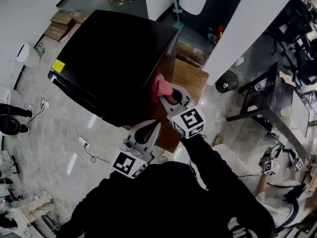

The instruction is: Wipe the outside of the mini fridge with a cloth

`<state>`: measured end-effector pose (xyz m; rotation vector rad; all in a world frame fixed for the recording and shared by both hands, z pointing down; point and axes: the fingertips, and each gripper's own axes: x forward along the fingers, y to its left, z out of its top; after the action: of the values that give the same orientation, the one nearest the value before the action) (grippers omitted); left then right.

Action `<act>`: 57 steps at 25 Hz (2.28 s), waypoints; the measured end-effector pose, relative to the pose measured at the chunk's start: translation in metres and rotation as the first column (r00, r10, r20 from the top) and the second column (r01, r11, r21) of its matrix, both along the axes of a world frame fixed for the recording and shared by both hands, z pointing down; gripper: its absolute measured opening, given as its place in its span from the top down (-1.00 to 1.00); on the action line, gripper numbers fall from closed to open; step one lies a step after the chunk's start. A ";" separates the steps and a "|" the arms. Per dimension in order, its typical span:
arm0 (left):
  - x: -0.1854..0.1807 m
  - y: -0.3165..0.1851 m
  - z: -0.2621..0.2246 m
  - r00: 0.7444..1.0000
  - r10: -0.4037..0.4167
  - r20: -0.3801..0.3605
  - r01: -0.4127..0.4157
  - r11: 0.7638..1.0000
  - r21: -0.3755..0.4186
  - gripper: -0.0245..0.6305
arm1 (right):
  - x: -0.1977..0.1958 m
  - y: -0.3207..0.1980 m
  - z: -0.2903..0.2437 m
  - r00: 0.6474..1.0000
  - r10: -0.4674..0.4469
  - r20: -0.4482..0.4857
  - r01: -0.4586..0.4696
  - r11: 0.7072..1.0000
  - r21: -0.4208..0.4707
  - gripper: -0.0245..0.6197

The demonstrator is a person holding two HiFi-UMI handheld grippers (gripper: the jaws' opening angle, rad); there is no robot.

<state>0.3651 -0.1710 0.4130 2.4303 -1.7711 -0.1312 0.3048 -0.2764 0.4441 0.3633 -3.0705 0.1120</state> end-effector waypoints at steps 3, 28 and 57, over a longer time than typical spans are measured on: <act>0.007 -0.018 0.004 1.000 -0.019 0.001 0.019 1.000 0.003 0.91 | 0.002 -0.027 0.004 1.000 0.020 0.000 -0.020 1.000 0.003 0.65; 0.013 -0.012 0.037 0.999 -0.030 0.034 0.030 1.000 -0.003 0.91 | 0.046 -0.087 0.033 0.985 0.168 -0.028 -0.164 0.982 0.095 0.65; -0.041 0.059 0.215 0.989 -0.116 0.087 0.130 0.975 -0.179 0.91 | -0.005 0.120 0.221 0.973 -0.171 -0.156 0.151 0.979 -0.134 0.65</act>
<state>0.3243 -0.1121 0.6284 2.2253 -1.8738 0.1108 0.2995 -0.1563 0.6653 0.1094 -2.8953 0.2474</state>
